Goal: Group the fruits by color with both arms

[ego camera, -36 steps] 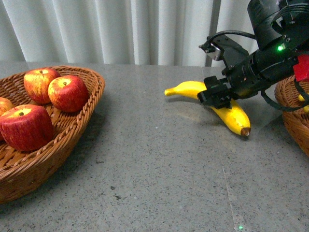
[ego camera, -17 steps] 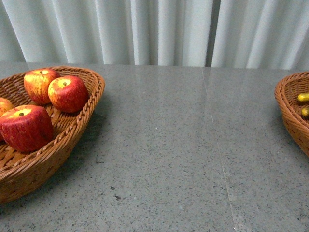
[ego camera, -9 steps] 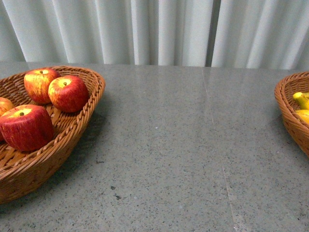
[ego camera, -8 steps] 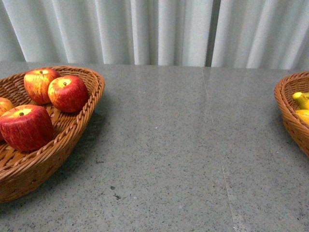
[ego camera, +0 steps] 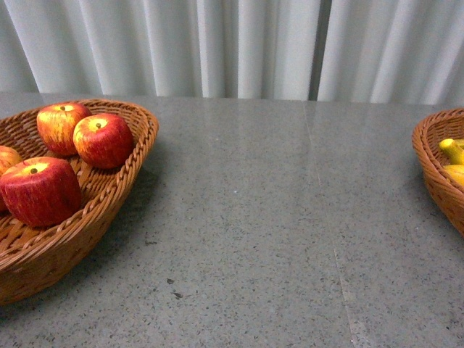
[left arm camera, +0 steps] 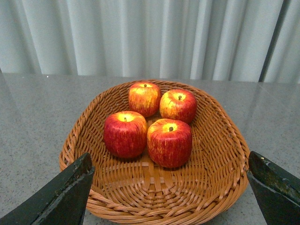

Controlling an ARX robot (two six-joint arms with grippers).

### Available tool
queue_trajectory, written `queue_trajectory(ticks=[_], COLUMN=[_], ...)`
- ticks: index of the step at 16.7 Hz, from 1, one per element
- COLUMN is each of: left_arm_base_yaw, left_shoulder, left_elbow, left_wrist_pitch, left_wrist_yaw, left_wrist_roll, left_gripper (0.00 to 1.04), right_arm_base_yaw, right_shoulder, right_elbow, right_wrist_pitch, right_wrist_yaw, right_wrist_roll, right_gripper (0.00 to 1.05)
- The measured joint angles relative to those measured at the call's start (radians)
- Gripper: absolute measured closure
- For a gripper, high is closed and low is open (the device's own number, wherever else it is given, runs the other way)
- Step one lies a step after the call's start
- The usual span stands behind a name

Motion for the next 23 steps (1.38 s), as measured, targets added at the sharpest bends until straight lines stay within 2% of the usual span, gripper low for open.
queue_trajectory(ticks=[2, 5, 6, 7, 15, 23], left_arm_base_yaw=[0.000, 0.000, 0.000, 0.000, 0.000, 0.000], left_shoulder=[0.000, 0.000, 0.000, 0.000, 0.000, 0.000], left_elbow=[0.000, 0.000, 0.000, 0.000, 0.000, 0.000], left_wrist_pitch=[0.000, 0.000, 0.000, 0.000, 0.000, 0.000], left_wrist_yaw=[0.000, 0.000, 0.000, 0.001, -0.002, 0.000], left_wrist_roll=[0.000, 0.000, 0.000, 0.000, 0.000, 0.000], left_gripper=[0.07, 0.07, 0.07, 0.07, 0.07, 0.07], right_arm_base_yaw=[0.039, 0.070, 0.138, 0.220, 0.216, 0.216], right_shoulder=[-0.021, -0.029, -0.043, -0.058, -0.145, -0.147], right_elbow=[-0.018, -0.038, -0.053, -0.066, -0.163, -0.163], right_wrist_pitch=[0.003, 0.002, -0.002, 0.004, 0.016, 0.021], right_wrist_yaw=[0.027, 0.080, 0.174, 0.205, 0.229, 0.229], right_wrist_roll=[0.000, -0.003, -0.003, -0.004, -0.005, -0.004], right_gripper=[1.02, 1.03, 1.03, 1.03, 1.03, 1.03])
